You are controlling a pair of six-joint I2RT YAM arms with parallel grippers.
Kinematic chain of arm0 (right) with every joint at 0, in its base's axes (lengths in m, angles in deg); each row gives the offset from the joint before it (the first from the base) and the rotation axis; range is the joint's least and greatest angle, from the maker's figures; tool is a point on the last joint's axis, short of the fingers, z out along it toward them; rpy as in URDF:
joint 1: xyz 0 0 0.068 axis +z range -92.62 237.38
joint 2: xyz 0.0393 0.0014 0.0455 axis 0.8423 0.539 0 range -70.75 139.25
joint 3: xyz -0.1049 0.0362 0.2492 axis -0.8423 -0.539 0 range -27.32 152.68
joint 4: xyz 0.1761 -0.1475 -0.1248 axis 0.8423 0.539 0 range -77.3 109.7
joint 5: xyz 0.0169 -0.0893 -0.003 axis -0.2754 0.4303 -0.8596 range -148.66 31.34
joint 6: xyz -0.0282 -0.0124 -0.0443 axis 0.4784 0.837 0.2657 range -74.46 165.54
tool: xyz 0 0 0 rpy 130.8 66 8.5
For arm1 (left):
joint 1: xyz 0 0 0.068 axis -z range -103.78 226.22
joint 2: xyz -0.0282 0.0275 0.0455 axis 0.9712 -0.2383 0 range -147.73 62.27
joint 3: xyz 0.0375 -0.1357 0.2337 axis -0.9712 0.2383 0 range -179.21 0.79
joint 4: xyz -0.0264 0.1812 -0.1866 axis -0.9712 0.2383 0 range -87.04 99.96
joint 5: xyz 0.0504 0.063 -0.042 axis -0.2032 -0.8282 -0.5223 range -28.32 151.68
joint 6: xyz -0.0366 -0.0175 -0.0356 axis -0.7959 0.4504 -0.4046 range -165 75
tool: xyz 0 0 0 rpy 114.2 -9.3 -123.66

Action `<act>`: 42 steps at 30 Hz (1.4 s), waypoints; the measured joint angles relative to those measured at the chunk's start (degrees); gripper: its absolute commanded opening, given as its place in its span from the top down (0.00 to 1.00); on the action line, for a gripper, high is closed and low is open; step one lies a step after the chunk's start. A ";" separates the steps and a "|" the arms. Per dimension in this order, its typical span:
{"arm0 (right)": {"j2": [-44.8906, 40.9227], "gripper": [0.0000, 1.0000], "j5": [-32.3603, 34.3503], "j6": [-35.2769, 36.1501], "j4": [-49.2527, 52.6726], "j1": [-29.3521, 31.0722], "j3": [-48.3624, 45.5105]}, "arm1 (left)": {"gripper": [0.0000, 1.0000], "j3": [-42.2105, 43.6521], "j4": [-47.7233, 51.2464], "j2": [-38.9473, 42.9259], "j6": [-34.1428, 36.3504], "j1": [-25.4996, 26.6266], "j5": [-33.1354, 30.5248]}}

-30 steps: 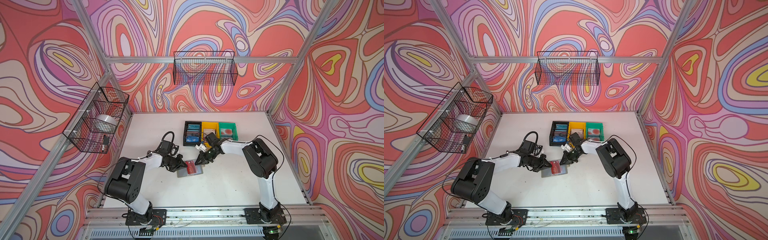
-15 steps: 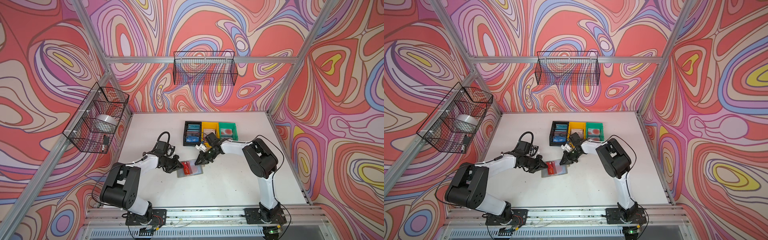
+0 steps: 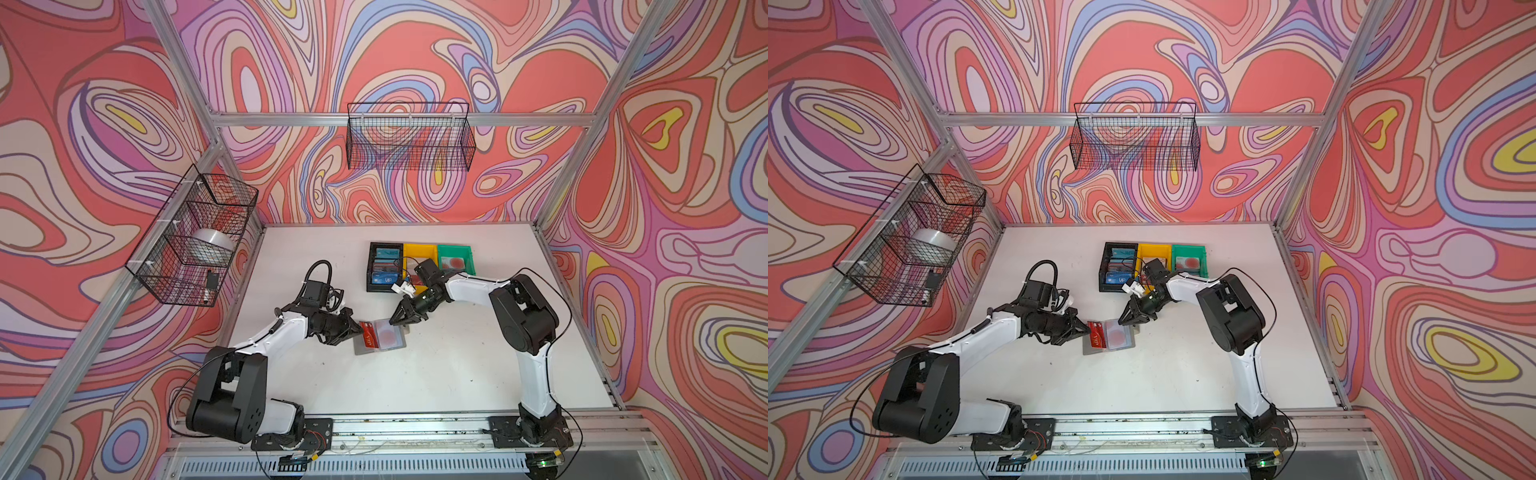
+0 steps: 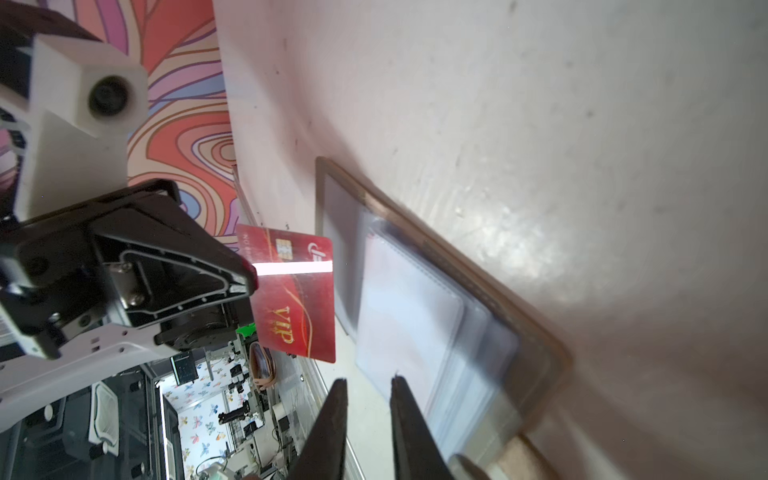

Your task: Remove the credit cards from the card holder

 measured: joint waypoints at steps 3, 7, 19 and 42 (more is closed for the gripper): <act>0.00 0.71 -3.80 2.08 1.27 -0.50 2.16 | 1.00 0.00 -0.81 2.51 -0.59 0.00 2.14; 0.00 0.70 -8.20 3.82 2.08 -0.63 3.34 | 1.00 0.00 -3.78 6.32 -2.12 -0.04 4.96; -0.63 0.68 -13.07 2.34 -1.18 -0.63 1.49 | 1.00 2.64 -13.81 8.96 -7.45 -0.04 6.25; -2.67 0.69 -14.32 -1.81 -6.34 -0.63 1.42 | 1.00 6.91 -24.04 9.70 -13.64 -0.04 5.99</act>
